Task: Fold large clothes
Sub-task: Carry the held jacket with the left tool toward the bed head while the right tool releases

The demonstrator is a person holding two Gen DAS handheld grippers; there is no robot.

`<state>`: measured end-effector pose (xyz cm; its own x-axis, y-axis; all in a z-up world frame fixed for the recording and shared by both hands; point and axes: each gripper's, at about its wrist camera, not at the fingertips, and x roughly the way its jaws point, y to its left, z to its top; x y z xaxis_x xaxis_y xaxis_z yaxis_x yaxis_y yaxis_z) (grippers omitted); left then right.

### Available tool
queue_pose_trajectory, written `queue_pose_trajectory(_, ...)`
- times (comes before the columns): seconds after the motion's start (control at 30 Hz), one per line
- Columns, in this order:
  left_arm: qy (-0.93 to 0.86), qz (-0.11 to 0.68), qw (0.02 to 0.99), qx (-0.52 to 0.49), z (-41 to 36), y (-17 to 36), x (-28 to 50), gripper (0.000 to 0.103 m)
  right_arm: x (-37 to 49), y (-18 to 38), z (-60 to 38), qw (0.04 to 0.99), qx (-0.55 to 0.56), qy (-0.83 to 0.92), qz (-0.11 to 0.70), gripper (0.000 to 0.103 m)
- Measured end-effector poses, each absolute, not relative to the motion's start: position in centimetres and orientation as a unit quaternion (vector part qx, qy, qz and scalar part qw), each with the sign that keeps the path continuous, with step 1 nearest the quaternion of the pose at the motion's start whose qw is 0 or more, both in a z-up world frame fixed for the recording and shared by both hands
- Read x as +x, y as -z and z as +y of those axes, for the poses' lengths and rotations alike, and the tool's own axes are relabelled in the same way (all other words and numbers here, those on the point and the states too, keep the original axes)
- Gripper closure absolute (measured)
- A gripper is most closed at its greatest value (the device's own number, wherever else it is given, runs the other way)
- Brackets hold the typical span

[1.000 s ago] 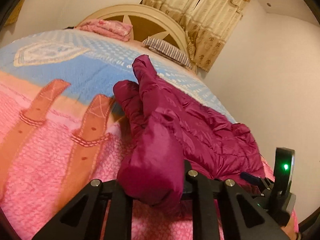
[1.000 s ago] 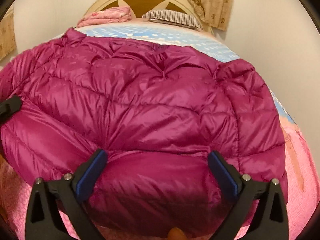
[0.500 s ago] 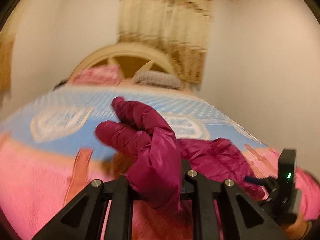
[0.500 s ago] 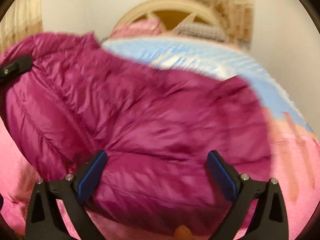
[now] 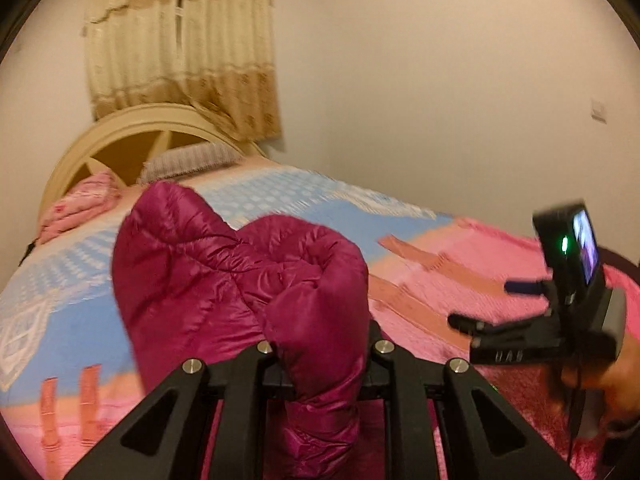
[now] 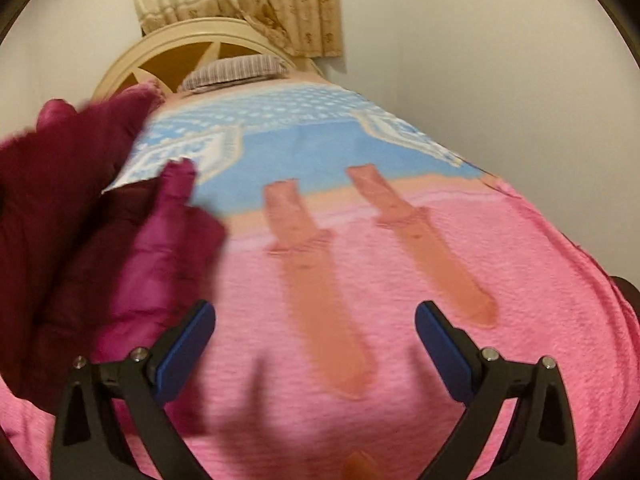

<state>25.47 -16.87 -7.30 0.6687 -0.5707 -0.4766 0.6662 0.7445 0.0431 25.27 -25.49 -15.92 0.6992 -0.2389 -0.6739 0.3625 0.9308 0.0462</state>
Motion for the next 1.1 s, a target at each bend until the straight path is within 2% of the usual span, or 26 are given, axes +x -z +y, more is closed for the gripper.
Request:
queue_pose_trajectory(0.23, 0.369, 0.249, 0.881, 0.160, -22.0, 11.0, 24.7, 0.088, 22.0, 15.5, -30.6, 0.907, 0.107, 0.208, 0.350, 0.001)
queue_pose_trajectory(0.4, 0.354, 0.260, 0.883, 0.167, -22.6, 11.8, 25.0, 0.087, 21.9, 16.6, -31.9, 0.901, 0.121, 0.211, 0.359, 0.001)
queue_pose_trajectory(0.5, 0.345, 0.261, 0.883, 0.180, -22.9, 11.8, 24.5, 0.082, 21.8, 16.9, -31.9, 0.901, 0.125, 0.209, 0.360, 0.001)
queue_pose_trajectory(0.53, 0.342, 0.263, 0.883, 0.184, -23.2, 11.8, 24.5, 0.073, 21.8, 17.0, -31.9, 0.900, 0.127, 0.207, 0.361, 0.001)
queue_pose_trajectory(0.57, 0.341, 0.266, 0.883, 0.186, -23.7, 11.8, 24.6, 0.056, 21.8, 17.2, -31.9, 0.901, 0.128, 0.206, 0.361, 0.001)
queue_pose_trajectory(0.6, 0.334, 0.264, 0.886, 0.186, -23.9, 11.7, 24.2, 0.046, 21.8, 17.2, -31.9, 0.901, 0.130, 0.204, 0.359, 0.001)
queue_pose_trajectory(0.63, 0.326, 0.260, 0.889, 0.189, -24.0, 11.6, 23.9, 0.029, 21.8, 17.4, -31.9, 0.901, 0.131, 0.203, 0.360, 0.001)
queue_pose_trajectory(0.67, 0.322, 0.255, 0.891, 0.194, -24.1, 11.5, 23.5, 0.023, 21.9, 17.6, -31.9, 0.901, 0.133, 0.201, 0.361, 0.001)
queue_pose_trajectory(0.8, 0.304, 0.252, 0.895, 0.206, -24.6, 11.0, 22.5, 0.022, 22.0, 18.4, -31.9, 0.898, 0.140, 0.193, 0.370, 0.001)
queue_pose_trajectory(0.93, 0.304, 0.205, 0.913, 0.177, -23.8, 7.3, 20.9, 0.022, 22.1, 19.0, -32.0, 0.896, 0.143, 0.188, 0.376, 0.001)
queue_pose_trajectory(1.03, 0.302, 0.165, 0.926, 0.154, -22.5, 3.9, 20.5, 0.014, 22.3, 19.4, -32.3, 0.893, 0.149, 0.187, 0.382, 0.001)
queue_pose_trajectory(1.1, 0.273, 0.146, 0.938, 0.158, -21.0, 2.8, 21.1, 0.013, 22.2, 19.0, -32.2, 0.897, 0.148, 0.186, 0.373, 0.001)
